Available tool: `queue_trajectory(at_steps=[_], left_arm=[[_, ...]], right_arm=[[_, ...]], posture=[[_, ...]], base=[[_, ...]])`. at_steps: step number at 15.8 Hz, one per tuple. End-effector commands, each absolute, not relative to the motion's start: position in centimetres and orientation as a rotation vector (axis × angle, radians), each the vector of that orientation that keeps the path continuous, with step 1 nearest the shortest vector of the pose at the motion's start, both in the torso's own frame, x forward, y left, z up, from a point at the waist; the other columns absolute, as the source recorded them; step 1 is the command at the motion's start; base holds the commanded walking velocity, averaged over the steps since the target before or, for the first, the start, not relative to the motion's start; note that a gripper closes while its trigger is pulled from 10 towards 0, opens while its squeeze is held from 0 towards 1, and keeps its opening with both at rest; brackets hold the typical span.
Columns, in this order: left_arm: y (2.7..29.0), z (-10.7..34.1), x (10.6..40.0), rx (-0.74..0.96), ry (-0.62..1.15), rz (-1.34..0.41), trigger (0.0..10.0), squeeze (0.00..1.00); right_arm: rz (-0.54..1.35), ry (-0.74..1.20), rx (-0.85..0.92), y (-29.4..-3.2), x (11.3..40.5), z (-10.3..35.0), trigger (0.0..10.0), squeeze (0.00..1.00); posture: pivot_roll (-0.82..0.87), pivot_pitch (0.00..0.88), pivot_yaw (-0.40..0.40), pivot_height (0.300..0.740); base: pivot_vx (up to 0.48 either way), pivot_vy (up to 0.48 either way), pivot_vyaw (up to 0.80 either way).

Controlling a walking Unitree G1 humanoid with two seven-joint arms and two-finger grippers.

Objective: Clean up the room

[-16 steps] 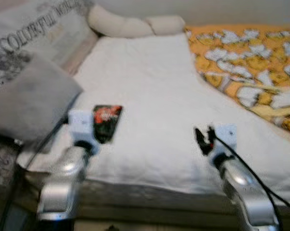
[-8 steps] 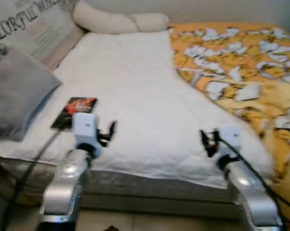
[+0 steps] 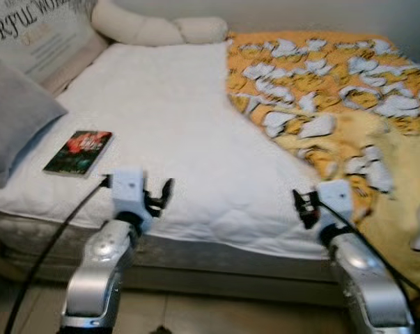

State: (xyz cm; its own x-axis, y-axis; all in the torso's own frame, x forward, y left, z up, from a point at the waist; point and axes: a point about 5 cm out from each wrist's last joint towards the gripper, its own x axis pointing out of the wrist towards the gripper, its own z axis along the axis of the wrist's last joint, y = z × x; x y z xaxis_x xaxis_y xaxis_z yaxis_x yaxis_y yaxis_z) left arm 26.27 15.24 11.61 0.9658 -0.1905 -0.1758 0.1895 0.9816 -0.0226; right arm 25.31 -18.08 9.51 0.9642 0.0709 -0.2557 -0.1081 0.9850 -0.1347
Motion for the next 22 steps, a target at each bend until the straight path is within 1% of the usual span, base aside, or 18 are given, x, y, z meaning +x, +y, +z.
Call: queue_trajectory(at_steps=[1, 7, 10, 19, 22], left_arm=[[16.15, 11.74, 26.22, 0.016, 0.176, -0.158, 10.0, 0.00], [16.10, 11.73, 26.10, 0.027, 0.178, -0.167, 10.0, 0.00], [16.22, 11.70, 26.03, 0.030, 0.181, -0.164, 10.0, 0.00], [16.29, 11.78, 26.17, 0.035, 0.178, -0.161, 10.0, 0.00], [16.42, 11.79, 26.15, 0.045, 0.180, -0.159, 10.0, 0.00]], right_arm=[[0.115, 0.232, -0.142, -17.40, 25.51, 9.78, 10.0, 0.00], [0.113, 0.236, -0.142, -17.52, 25.45, 9.71, 10.0, 0.00], [0.100, 0.238, -0.115, -17.59, 25.30, 9.59, 10.0, 0.00], [0.101, 0.238, -0.111, -17.66, 25.21, 9.45, 10.0, 0.00], [0.130, 0.240, -0.127, -17.22, 25.49, 9.47, 10.0, 0.00]], posture=[[-0.01, 0.000, 0.039, 0.740], [-0.01, 0.000, 0.044, 0.740], [0.00, 0.000, 0.041, 0.740], [0.00, 0.000, 0.047, 0.740], [0.00, 0.000, 0.051, 0.740]], base=[[0.000, -0.382, 0.00], [0.000, -0.382, 0.76], [0.000, -0.381, 0.00], [0.000, -0.382, 0.00], [0.000, -0.381, 0.00]])
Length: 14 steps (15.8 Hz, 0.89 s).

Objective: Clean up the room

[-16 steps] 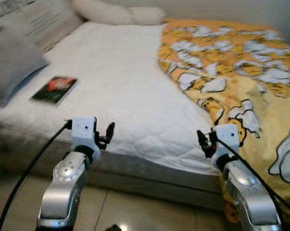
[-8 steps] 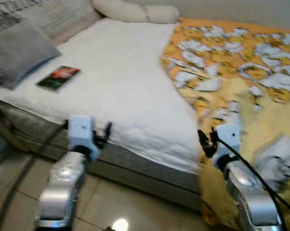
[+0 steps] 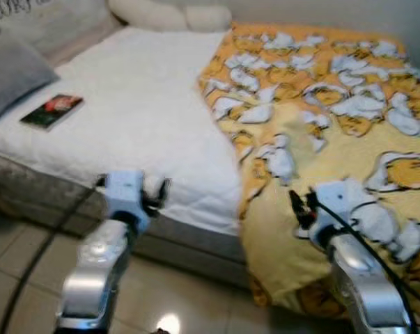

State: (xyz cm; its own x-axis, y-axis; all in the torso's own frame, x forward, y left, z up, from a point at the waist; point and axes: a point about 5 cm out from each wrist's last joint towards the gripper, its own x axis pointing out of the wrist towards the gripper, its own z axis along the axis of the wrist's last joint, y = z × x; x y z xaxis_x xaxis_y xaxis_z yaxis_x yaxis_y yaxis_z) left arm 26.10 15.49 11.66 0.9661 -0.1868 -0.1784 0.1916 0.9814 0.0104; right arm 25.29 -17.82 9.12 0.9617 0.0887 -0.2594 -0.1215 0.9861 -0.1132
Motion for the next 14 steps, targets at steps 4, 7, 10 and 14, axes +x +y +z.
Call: queue_trajectory(at_steps=[4, 7, 10, 14], left_arm=[[16.55, 11.77, 26.09, 0.048, 0.183, -0.156, 10.0, 0.00], [16.58, 11.76, 26.12, 0.051, 0.184, -0.153, 10.0, 0.00], [16.77, 11.72, 25.98, 0.055, 0.187, -0.149, 10.0, 0.00], [16.91, 11.81, 26.03, 0.060, 0.185, -0.140, 10.0, 0.00]], right_arm=[[0.170, 0.244, -0.136, -16.71, 25.45, 9.41, 10.0, 0.00], [0.179, 0.247, -0.144, -16.75, 25.41, 9.33, 10.0, 0.00], [0.186, 0.249, -0.146, -16.69, 25.39, 9.30, 10.0, 0.00], [0.201, 0.252, -0.144, -16.37, 25.44, 9.24, 10.0, 0.00]], posture=[[0.00, 0.000, 0.054, 0.740], [0.00, 0.000, 0.053, 0.740], [0.00, 0.000, 0.051, 0.740], [0.01, 0.000, 0.048, 0.740]], base=[[0.000, -0.382, 0.80], [0.000, -0.382, 0.80], [0.000, -0.384, 0.80], [0.000, -0.382, 0.80]])
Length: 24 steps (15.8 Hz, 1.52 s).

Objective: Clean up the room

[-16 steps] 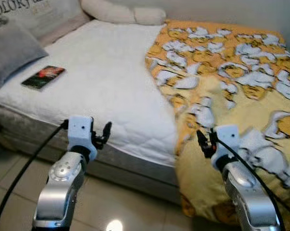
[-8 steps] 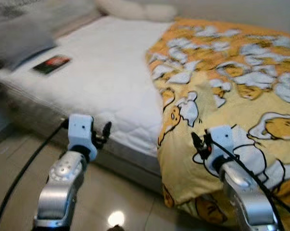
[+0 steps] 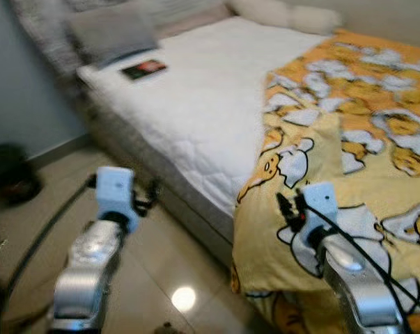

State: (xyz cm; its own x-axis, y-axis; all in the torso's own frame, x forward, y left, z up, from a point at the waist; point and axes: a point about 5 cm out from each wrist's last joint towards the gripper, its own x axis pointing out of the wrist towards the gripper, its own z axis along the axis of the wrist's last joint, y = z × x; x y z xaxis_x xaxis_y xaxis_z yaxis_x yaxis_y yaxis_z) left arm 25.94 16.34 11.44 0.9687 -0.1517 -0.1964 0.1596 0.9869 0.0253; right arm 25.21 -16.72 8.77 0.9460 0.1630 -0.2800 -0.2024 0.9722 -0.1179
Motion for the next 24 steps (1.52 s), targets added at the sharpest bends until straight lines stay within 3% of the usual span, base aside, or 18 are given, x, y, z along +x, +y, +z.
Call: queue_trajectory(at_steps=[1, 4, 9, 16, 17, 18, 24], left_arm=[[16.9, 11.8, 26.0, 0.061, 0.185, -0.140, 10.0, 0.00], [16.8, 11.6, 25.8, 0.065, 0.184, -0.151, 10.0, 0.00], [15.2, 11.7, 25.6, 0.089, 0.171, -0.284, 10.0, 0.00], [15.0, 11.6, 25.3, 0.085, 0.167, -0.353, 10.0, 0.00], [14.8, 11.5, 25.3, 0.082, 0.169, -0.395, 10.0, 0.00], [14.6, 11.5, 25.3, 0.077, 0.171, -0.420, 10.0, 0.00], [13.7, 10.9, 24.5, 0.139, 0.252, -0.766, 10.0, 0.00]], right_arm=[[0.196, 0.248, -0.146, -16.4, 25.4, 9.2, 10.0, 0.00], [0.151, 0.261, -0.109, -17.0, 25.1, 9.0, 10.0, 0.00], [0.148, 0.261, -0.060, -17.4, 24.8, 9.0, 10.0, 0.00], [0.119, 0.330, -0.049, -17.9, 25.0, 8.2, 10.0, 0.00], [0.112, 0.347, -0.043, -18.2, 25.0, 8.0, 10.0, 0.13], [0.113, 0.357, -0.041, -18.3, 25.0, 7.9, 10.0, 1.00], [0.000, 0.465, -0.032, -21.3, 27.9, 5.0, 10.0, 1.00]], posture=[[0.01, 0.000, 0.049, 0.740], [0.00, 0.000, 0.054, 0.740], [0.00, 0.000, 0.053, 0.740], [-0.02, 0.000, 0.051, 0.740], [-0.02, 0.000, 0.053, 0.740], [-0.03, 0.000, 0.054, 0.740], [-0.02, 0.000, 0.057, 0.740]], base=[[0.000, -0.382, 0.80], [0.000, -0.371, 0.16], [0.000, 0.000, 0.00], [0.000, 0.000, 0.00], [0.000, 0.000, 0.00], [0.000, 0.000, 0.00], [0.000, 0.000, 0.00]])
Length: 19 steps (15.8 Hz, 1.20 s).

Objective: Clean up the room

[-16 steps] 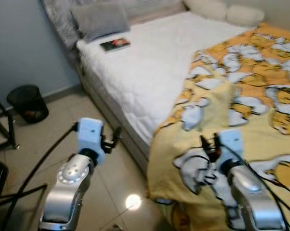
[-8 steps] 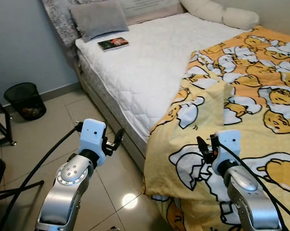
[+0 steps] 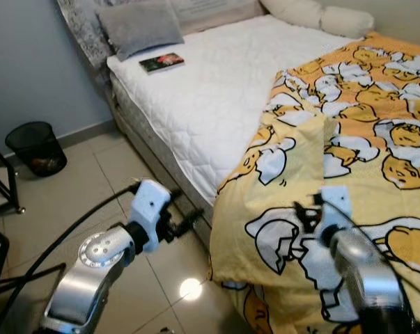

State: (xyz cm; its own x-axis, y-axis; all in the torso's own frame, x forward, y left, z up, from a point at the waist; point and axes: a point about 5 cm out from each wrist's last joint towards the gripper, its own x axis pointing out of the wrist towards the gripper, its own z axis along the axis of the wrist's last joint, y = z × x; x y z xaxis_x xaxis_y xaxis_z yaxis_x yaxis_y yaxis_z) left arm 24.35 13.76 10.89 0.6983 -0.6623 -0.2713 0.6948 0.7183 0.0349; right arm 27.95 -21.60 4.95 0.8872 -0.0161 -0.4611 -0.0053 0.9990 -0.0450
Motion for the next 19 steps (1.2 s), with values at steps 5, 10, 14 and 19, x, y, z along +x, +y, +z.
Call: queue_trajectory(at_steps=[5, 10, 14, 19], left_arm=[[14.4, 11.3, 24.8, 0.192, 0.271, -0.847, 10.0, 0.00], [14.1, 11.3, 24.6, 0.192, 0.278, -0.900, 10.0, 0.00], [14.2, 11.4, 24.6, 0.200, 0.284, -0.930, 10.0, 0.00], [14.2, 11.4, 24.8, 0.212, 0.283, -0.940, 10.0, 0.00]], right_arm=[[-0.131, 0.546, -0.046, -24.1, 30.1, 3.6, 10.0, 1.00], [-0.221, 0.599, -0.027, -26.2, 29.6, 2.7, 10.0, 0.00], [-0.259, 0.639, -0.011, -26.7, 29.0, 1.8, 3.1, 0.00], [-0.245, 0.621, 0.012, -26.2, 29.4, 1.8, 0.0, 0.00]], posture=[[0.01, 0.000, 0.077, 0.740], [0.01, 0.000, 0.091, 0.740], [0.02, 0.000, 0.098, 0.740], [0.01, 0.000, 0.098, 0.740]], base=[[0.000, 0.000, 0.00], [0.000, 0.000, 0.00], [0.000, 0.000, 0.00], [0.000, 0.000, 0.00]])
